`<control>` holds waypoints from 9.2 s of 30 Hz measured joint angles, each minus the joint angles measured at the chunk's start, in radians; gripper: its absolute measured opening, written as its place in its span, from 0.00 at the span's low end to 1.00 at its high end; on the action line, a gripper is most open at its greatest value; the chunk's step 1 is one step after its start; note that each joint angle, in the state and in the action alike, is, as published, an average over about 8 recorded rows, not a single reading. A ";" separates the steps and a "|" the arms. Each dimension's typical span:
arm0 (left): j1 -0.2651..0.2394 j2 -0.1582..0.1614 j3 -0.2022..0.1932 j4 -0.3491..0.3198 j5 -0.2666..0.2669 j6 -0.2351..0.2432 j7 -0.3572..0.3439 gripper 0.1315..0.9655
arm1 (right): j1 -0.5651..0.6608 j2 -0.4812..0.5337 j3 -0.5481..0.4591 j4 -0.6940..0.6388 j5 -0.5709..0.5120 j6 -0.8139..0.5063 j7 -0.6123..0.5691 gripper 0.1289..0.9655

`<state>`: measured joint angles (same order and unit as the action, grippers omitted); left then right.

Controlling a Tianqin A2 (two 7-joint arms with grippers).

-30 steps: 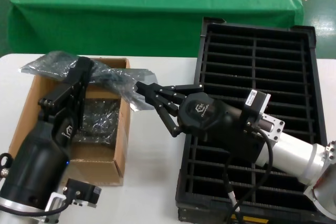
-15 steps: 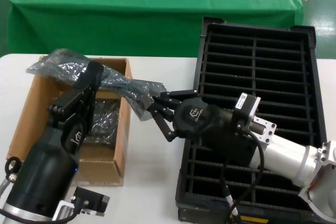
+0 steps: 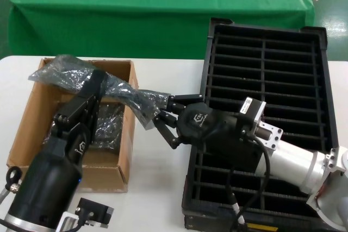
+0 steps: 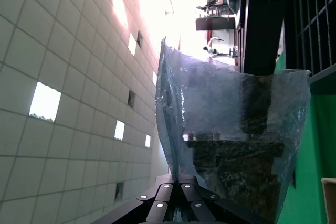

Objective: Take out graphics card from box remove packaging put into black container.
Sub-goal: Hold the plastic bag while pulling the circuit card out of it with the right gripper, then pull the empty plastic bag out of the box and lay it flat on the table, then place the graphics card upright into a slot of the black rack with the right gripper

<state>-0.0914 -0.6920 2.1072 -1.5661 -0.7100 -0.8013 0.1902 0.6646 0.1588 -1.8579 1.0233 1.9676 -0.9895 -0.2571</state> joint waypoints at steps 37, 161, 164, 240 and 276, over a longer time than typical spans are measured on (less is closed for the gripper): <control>0.044 -0.033 0.025 -0.037 0.012 0.018 -0.006 0.01 | 0.002 0.006 0.000 -0.009 0.004 -0.039 -0.009 0.23; -0.540 -0.147 0.167 0.010 -0.755 0.996 -1.473 0.01 | 0.551 -0.043 -0.206 0.312 -1.640 -0.395 1.383 0.07; -0.502 -0.091 0.102 0.016 -0.666 1.065 -1.477 0.01 | 0.552 -0.050 -0.205 0.298 -1.643 -0.393 1.379 0.07; -0.351 0.437 -0.529 0.113 -0.178 1.503 -1.239 0.96 | 0.525 0.295 -0.087 0.315 -0.987 -0.476 1.109 0.07; -0.386 0.492 -0.580 0.166 -0.153 1.484 -1.184 1.00 | 0.629 0.285 -0.313 0.076 -0.830 -0.511 0.899 0.07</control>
<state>-0.4774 -0.1998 1.5271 -1.3996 -0.8628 0.6830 -0.9939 1.2940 0.4440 -2.1705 1.0993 1.1371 -1.5001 0.6424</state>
